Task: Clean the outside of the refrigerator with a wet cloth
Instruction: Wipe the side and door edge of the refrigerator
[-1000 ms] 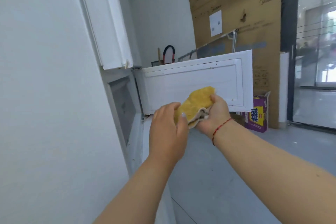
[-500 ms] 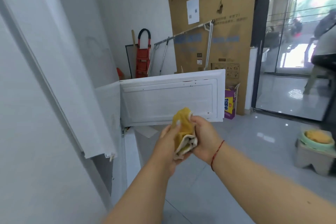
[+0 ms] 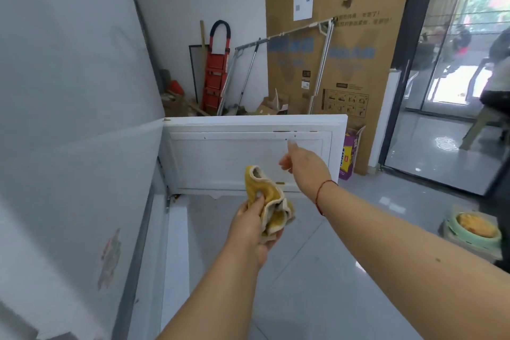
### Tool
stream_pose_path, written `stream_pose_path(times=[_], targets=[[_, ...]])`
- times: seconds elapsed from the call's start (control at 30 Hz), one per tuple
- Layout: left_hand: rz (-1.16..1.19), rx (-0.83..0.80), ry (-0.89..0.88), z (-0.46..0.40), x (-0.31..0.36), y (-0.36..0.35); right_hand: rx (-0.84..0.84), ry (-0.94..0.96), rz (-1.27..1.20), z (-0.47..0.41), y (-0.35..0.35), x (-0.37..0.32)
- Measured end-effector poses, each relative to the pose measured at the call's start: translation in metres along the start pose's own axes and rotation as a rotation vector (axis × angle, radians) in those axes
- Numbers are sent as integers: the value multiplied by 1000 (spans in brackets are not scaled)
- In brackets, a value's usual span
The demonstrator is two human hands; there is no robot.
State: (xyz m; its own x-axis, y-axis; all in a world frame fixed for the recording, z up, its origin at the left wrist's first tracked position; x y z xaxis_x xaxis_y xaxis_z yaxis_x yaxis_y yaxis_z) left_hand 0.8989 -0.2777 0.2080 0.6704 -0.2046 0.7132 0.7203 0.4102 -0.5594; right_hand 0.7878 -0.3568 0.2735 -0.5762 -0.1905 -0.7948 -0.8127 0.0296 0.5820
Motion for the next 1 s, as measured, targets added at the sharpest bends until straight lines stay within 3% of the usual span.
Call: stream_pose_path(times=[0.17, 0.23, 0.37, 0.63, 0.77, 0.9, 1.0], targets=[[64, 56, 22, -38, 9, -11, 255, 275, 376, -80, 33, -4], [80, 97, 16, -54, 10, -11, 222, 290, 549, -113, 37, 2], [93, 149, -13, -73, 12, -10, -35, 172, 828, -136, 26, 28], [67, 233, -123, -71, 17, -10, 111, 345, 1149, -85, 30, -8], [-79, 346, -286, -59, 34, -5, -10, 296, 1120, -65, 44, -36], [-175, 407, -513, -41, 48, 6, -574, 77, 711, -24, 27, -43], [-279, 354, -597, -29, 51, 7, -686, 11, 464, -3, 19, -55]])
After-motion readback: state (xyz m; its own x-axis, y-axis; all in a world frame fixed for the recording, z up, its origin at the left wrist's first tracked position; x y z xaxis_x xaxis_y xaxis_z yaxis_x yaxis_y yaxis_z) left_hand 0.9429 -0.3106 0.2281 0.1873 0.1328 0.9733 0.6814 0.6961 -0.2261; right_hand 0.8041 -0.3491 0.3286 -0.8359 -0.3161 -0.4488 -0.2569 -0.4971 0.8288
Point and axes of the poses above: each hand's wrist, its own z-axis away from the middle knuckle, its own y-axis out of the back of the hand, x = y × z, the point moved 2 cm from there along -z, towards the middle knuckle, and after that the axes turned 8 degrees about z, right-handed, at the moved point
